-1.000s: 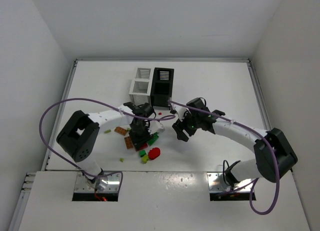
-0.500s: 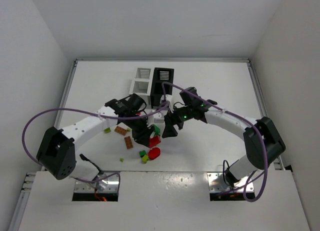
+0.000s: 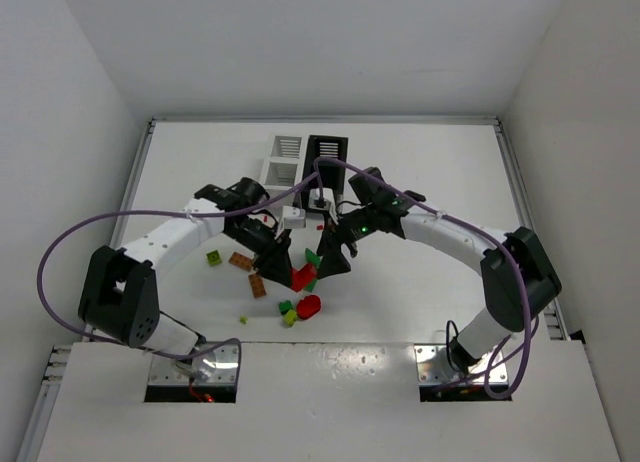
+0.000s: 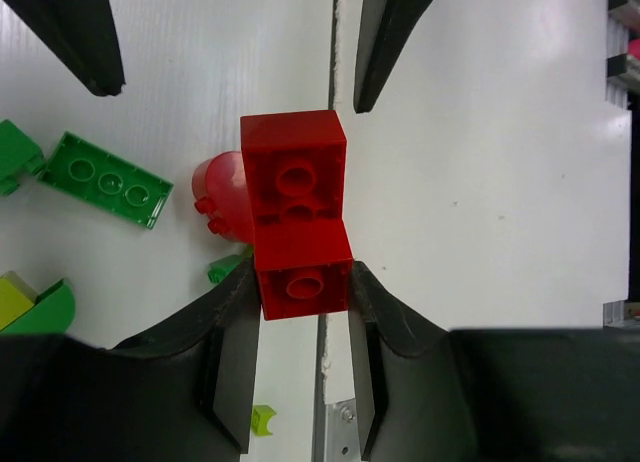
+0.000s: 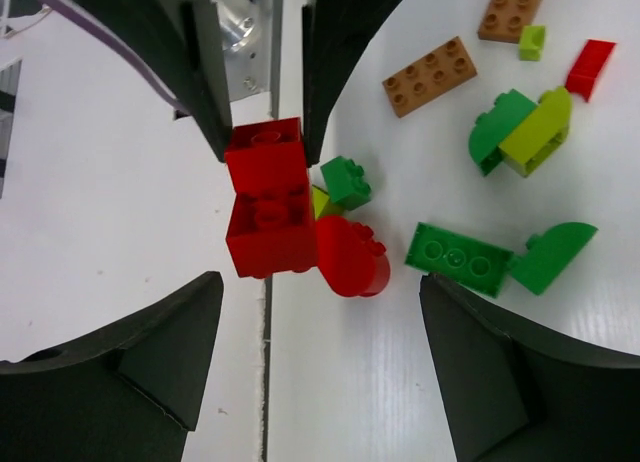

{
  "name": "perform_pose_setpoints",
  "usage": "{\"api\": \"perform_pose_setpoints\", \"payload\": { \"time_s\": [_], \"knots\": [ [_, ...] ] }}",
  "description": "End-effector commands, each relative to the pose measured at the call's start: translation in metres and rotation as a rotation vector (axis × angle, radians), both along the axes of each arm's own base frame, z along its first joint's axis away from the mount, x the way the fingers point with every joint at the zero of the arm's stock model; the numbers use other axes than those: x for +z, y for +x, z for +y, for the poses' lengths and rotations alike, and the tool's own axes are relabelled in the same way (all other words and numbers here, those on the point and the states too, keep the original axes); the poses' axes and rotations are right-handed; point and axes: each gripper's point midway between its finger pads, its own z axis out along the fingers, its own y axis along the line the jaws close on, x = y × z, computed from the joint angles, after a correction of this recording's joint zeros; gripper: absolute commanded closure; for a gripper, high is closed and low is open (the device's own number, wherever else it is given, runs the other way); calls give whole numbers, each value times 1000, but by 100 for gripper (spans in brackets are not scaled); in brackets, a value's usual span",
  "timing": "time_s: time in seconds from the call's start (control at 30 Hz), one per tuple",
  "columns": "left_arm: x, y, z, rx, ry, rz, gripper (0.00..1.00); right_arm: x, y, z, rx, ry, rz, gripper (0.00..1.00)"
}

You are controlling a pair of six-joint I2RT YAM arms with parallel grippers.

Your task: Sort the legos into containers by color

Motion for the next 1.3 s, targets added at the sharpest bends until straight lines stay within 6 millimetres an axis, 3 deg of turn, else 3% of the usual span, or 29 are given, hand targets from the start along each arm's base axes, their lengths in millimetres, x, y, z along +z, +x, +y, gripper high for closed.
{"api": "perform_pose_setpoints", "payload": {
  "time_s": [0.0,0.3,0.57,0.77,0.87,1.0,1.1,1.2,1.27],
  "knots": [
    [21,-2,-5,-38,-134,-5,92,13,-13,2,87,77,-18,20],
    [24,1,-4,-38,-182,18,92,19,-8,12,86,101,-18,20],
    [23,9,-5,-14,-195,38,92,25,-18,28,127,127,17,20],
    [19,14,-5,15,-192,50,92,18,-27,35,140,122,48,23],
    [15,13,-4,25,-181,51,92,20,-25,38,131,130,52,35],
    [14,16,-1,49,-178,35,92,19,-23,39,124,127,64,76],
    [15,27,7,108,-187,14,92,11,-29,33,124,106,69,95],
    [16,41,19,192,-197,-9,92,-15,-37,16,116,45,72,98],
    [22,53,28,253,-217,-35,92,-21,-40,7,108,31,65,100]
  ]
}}
